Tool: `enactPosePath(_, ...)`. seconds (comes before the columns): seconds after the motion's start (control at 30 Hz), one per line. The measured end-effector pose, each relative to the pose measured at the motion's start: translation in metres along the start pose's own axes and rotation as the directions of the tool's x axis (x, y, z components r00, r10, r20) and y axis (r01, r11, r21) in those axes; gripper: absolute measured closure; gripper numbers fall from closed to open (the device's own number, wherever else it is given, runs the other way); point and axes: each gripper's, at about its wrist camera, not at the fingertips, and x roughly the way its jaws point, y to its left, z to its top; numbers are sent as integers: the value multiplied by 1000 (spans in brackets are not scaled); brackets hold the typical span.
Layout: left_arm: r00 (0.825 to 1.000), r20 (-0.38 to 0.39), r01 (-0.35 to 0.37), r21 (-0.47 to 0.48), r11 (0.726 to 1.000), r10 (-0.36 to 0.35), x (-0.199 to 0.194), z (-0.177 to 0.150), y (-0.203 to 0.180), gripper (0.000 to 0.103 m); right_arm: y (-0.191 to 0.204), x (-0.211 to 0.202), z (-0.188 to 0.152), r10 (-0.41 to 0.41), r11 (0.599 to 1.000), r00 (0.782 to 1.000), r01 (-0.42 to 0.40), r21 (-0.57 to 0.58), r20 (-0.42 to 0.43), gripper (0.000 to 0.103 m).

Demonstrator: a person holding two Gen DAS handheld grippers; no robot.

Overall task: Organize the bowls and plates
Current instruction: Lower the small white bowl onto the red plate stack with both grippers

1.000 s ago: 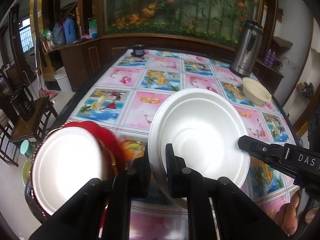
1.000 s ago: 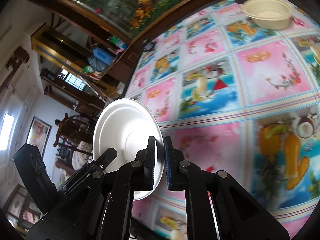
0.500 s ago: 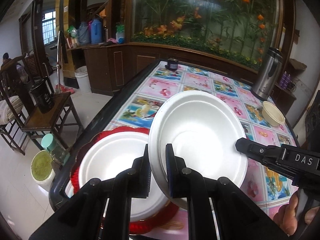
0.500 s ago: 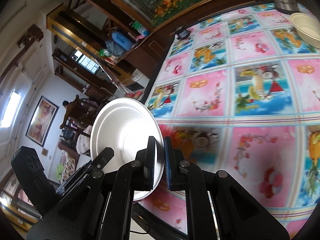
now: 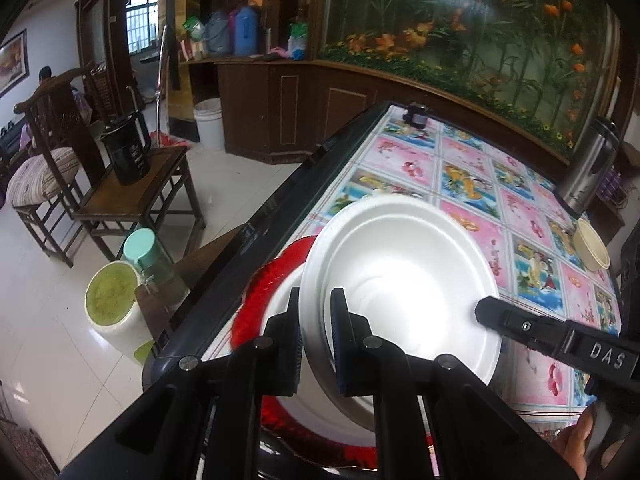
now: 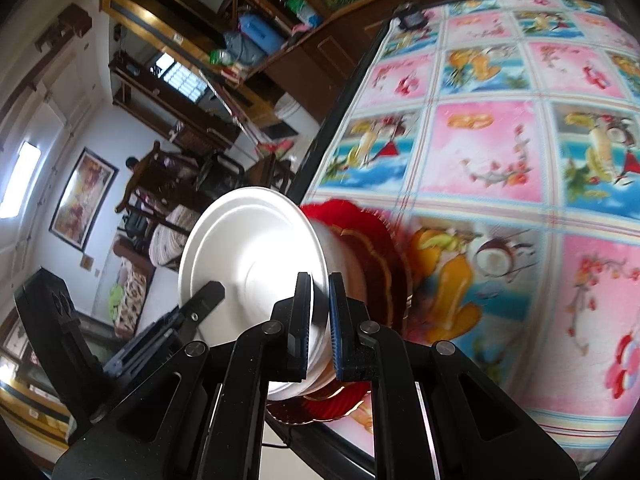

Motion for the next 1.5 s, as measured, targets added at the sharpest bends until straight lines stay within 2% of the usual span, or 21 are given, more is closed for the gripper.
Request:
enactPosePath(0.27, 996, -88, -3, -22, 1000, 1, 22, -9, 13, 92, 2, 26, -8, -39, 999, 998, 38, -9, -44, 94)
enactPosePath(0.57, 991, -121, 43, -60, 997, -50, 18, -7, 21, 91, 8, 28, -10, -89, 994, 996, 88, -64, -13, 94)
enactPosePath(0.63, 993, -110, 32, -52, 998, -37, 11, -5, 21, 91, 11, 29, -11, -113, 990, 994, 112, -88, 0, 94)
enactPosePath(0.73, 998, -58, -28, -35, 999, 26, 1, 0, 23, 83, 13, 31, -13, -139, 984, 990, 140, -108, 13, 94)
enactPosePath(0.9, 999, -3, -40, -72, 997, 40, -13, 7, 36, 78, 11, 29, -12, -155, 982, 987, 157, -108, 27, 94)
enactPosePath(1.0, 999, -8, -44, -64, 997, 43, -11, 7, 33, 77, 26, 26, -16, -236, 949, 967, 251, -192, 96, 93)
enactPosePath(1.07, 999, -32, -37, -55, 998, 35, -4, 5, 30, 76, 41, 22, -21, -286, 904, 944, 323, -282, 164, 93)
enactPosePath(1.1, 999, -44, -32, -52, 998, 30, 0, 4, 28, 76, 52, 18, -26, -313, 861, 923, 375, -343, 223, 93)
enactPosePath(1.13, 998, -55, -26, -52, 998, 23, 2, 3, 27, 76, 59, 16, -30, -322, 831, 910, 404, -383, 261, 93)
enactPosePath(1.2, 998, -65, -18, -55, 998, 14, 4, 1, 26, 76, 66, 10, -32, -304, 806, 908, 406, -430, 289, 93)
enactPosePath(1.23, 998, -65, -19, -55, 998, 16, 3, 1, 26, 76, 64, 6, -30, -287, 818, 914, 390, -422, 288, 93)
enactPosePath(1.33, 998, -61, -17, -64, 998, 13, 1, 2, 27, 76, 47, 1, -19, -222, 886, 949, 292, -361, 223, 93)
enactPosePath(1.43, 998, -58, -25, -79, 997, 20, -1, 3, 32, 76, 31, 6, -15, -237, 912, 953, 286, -294, 190, 93)
enactPosePath(1.5, 998, -60, -38, -94, 995, 32, -1, 3, 38, 76, 27, 5, -14, -210, 929, 959, 256, -269, 189, 93)
